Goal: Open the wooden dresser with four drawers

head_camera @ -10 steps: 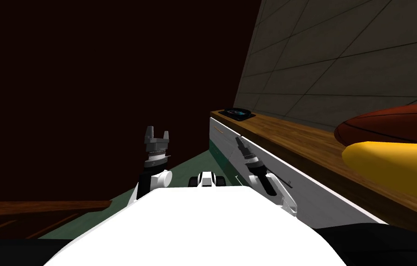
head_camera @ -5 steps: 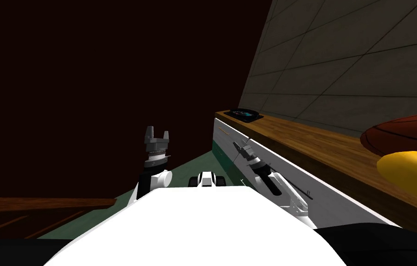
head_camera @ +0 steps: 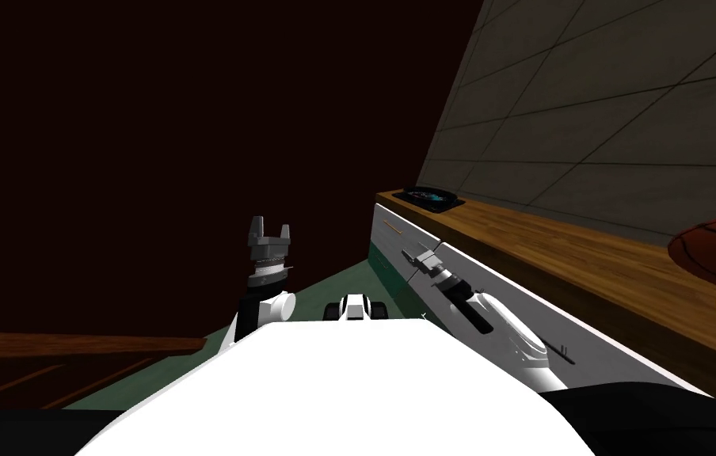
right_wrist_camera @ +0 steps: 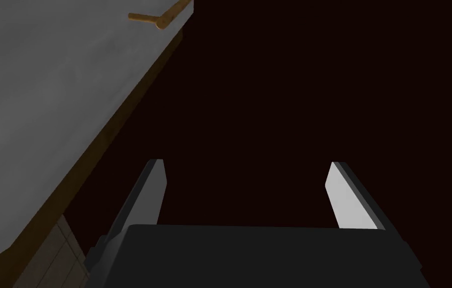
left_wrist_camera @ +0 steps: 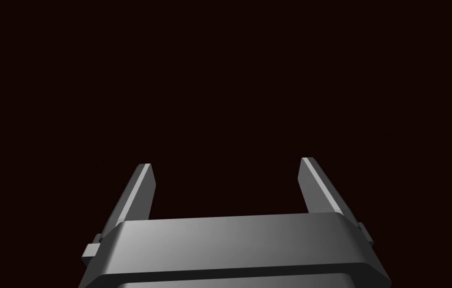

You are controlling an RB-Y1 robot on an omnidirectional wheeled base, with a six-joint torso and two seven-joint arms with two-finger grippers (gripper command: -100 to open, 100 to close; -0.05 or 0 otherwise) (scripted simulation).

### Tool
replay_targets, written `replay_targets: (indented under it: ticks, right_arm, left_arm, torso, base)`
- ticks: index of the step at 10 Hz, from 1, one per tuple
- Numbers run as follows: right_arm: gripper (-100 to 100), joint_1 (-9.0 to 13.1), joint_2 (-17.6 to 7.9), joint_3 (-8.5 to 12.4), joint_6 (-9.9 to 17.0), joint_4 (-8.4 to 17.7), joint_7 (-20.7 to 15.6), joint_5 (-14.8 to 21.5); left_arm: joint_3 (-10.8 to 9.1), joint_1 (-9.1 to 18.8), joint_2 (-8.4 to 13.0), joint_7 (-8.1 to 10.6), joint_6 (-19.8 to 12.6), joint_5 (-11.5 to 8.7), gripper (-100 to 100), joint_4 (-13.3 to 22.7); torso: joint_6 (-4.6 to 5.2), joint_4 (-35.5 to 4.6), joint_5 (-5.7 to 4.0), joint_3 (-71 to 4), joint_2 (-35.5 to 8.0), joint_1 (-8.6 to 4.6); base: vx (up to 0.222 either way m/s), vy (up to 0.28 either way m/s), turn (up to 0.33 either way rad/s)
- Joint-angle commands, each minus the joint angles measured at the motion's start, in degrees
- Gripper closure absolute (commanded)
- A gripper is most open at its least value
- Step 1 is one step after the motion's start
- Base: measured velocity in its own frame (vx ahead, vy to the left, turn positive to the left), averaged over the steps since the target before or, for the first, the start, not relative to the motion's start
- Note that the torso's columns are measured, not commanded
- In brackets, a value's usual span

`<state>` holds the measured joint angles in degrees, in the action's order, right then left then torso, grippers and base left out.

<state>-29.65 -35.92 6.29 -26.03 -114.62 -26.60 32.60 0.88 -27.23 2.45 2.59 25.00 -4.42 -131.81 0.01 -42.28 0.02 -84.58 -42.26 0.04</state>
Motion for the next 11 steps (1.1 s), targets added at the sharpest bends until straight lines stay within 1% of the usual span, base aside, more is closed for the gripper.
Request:
replay_targets:
  ticks: [1, 3, 4, 6, 7, 8, 9, 10, 11]
  right_arm:
    - [-100, 0.08, -3.70, 0.62, 0.22, 1.54, -2.94, 3.18]
    - [-100, 0.15, -7.39, 1.52, 0.11, 3.99, -6.17, 6.75]
    - [-100, 0.15, -7.98, 1.52, 0.11, 3.99, -6.40, 6.91]
    - [-100, 0.25, -12.03, 2.43, 0.03, 6.60, -9.82, 10.66]
    - [-100, 0.25, -12.46, 2.43, 0.03, 6.60, -9.87, 10.66]
    - [-100, 0.30, -14.73, 2.88, -0.01, 7.94, -11.58, 12.51]
    - [-100, 0.30, -14.73, 2.88, -0.01, 7.94, -11.58, 12.51]
    - [-100, 0.37, -16.98, 3.32, -0.04, 9.28, -13.26, 14.32]
    - [-100, 0.43, -18.73, 3.75, -0.06, 10.59, -14.90, 16.08]
  left_arm:
    - [0.00, 0.00, 0.00, 0.00, 0.00, 0.00, 0, 0.00]
    - [0.00, 0.00, 0.00, 0.00, 0.00, 0.00, 0, 0.00]
    - [0.00, 0.00, 0.00, 0.00, 0.00, 0.00, 0, 0.00]
    - [0.00, 0.00, 0.00, 0.00, 0.00, 0.00, 0, 0.00]
    - [0.00, 0.00, 0.00, 0.00, 0.00, 0.00, 0, 0.00]
    - [0.00, 0.00, 0.00, 0.00, 0.00, 0.00, 0, 0.00]
    - [0.00, 0.00, 0.00, 0.00, 0.00, 0.00, 0, 0.00]
    - [-0.01, 0.00, 0.00, 0.00, 0.00, 0.00, 0, 0.00]
    - [0.00, 0.00, 0.00, 0.00, 0.00, 0.00, 0, 0.00]
  torso:
    - [0.00, -0.01, -0.02, 0.03, -0.05, -0.08]
    - [-0.02, -0.01, -0.01, 0.01, -0.01, -0.03]
    - [0.00, 0.01, -0.01, -0.01, 0.02, -0.01]
    - [-0.01, 0.00, -0.02, 0.00, 0.01, -0.05]
    - [-0.01, -0.01, 0.00, 0.02, -0.05, 0.01]
    - [0.02, -0.03, -0.02, 0.06, -0.09, -0.08]
    - [0.00, -0.02, -0.03, 0.04, -0.05, -0.08]
    - [-0.01, -0.01, -0.04, 0.03, -0.04, -0.12]
    - [-0.01, -0.01, -0.03, 0.01, -0.01, -0.09]
  base:
    - [0.031, 0.062, 0.034]
    - [0.043, 0.077, 0.061]
    - [0.043, 0.057, 0.024]
    - [0.046, 0.075, 0.059]
    - [0.024, 0.059, 0.015]
    - [0.037, 0.056, 0.027]
    - [0.029, 0.042, 0.019]
    - [0.029, 0.042, 0.047]
    - [0.047, 0.061, 0.067]
